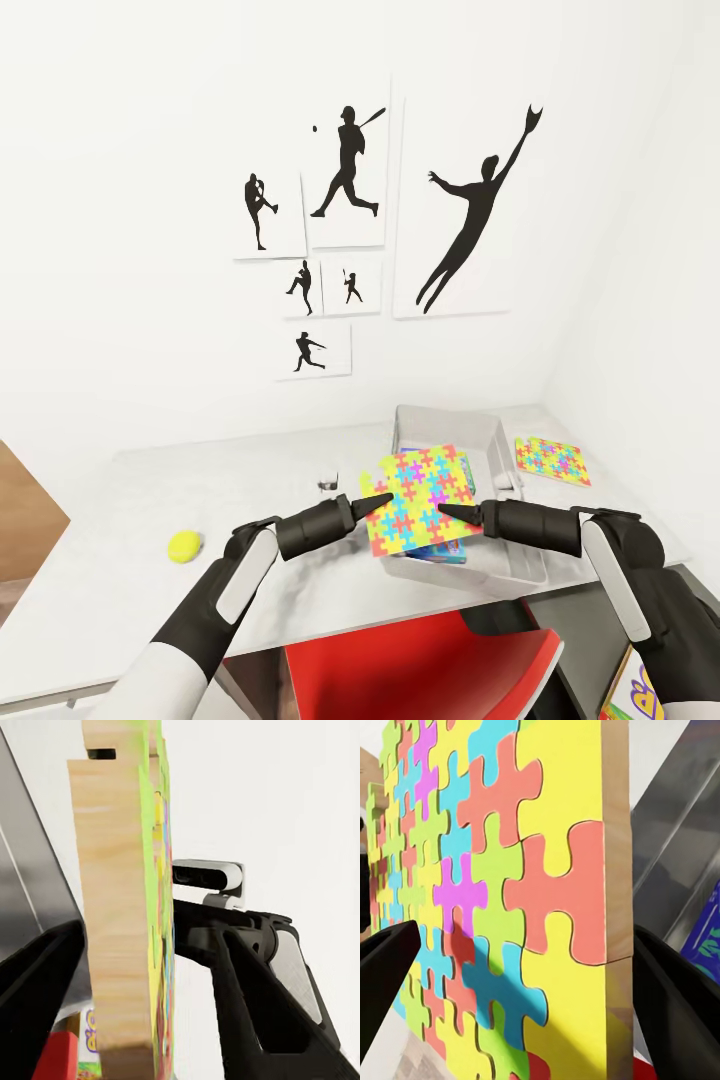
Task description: Put all the toys in the child's room - the three board games (two on the bed and one on the table), the two jigsaw puzzles on the table, and the tennis ball on the table - inside the toy box on the table in the child's room.
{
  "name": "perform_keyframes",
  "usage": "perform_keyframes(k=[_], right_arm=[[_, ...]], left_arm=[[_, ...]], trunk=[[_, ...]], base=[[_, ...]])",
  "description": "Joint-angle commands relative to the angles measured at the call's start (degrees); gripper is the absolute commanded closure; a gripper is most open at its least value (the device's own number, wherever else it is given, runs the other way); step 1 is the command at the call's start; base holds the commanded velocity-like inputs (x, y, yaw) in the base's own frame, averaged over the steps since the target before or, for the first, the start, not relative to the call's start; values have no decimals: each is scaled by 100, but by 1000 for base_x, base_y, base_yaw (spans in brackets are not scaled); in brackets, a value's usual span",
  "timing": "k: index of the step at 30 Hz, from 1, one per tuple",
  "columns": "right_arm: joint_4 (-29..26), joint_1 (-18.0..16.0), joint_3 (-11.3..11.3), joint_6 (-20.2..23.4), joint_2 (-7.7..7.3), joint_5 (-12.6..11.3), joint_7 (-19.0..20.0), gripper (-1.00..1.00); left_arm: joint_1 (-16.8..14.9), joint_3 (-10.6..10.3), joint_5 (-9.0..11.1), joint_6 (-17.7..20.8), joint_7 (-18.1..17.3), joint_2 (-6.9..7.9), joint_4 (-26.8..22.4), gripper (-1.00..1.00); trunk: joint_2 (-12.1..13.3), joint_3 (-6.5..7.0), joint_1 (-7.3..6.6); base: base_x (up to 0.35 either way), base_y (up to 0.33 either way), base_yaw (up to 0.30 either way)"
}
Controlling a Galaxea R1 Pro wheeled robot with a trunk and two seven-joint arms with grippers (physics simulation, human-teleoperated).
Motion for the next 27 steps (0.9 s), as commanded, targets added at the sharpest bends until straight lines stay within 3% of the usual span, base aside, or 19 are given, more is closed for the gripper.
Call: perform_keyframes(k=[1, 27], right_arm=[[1, -5, -5, 21, 0, 16, 33, 100], [9, -5, -29, 21, -3, 25, 31, 100]], left_arm=[[-5, -1, 36, 38, 2, 1, 1, -100], [-5, 38, 33, 37, 18, 15, 17, -100]], trunk=[[-12, -12, 3], [-12, -12, 3]], base=[[0, 0, 0], [0, 0, 0]])
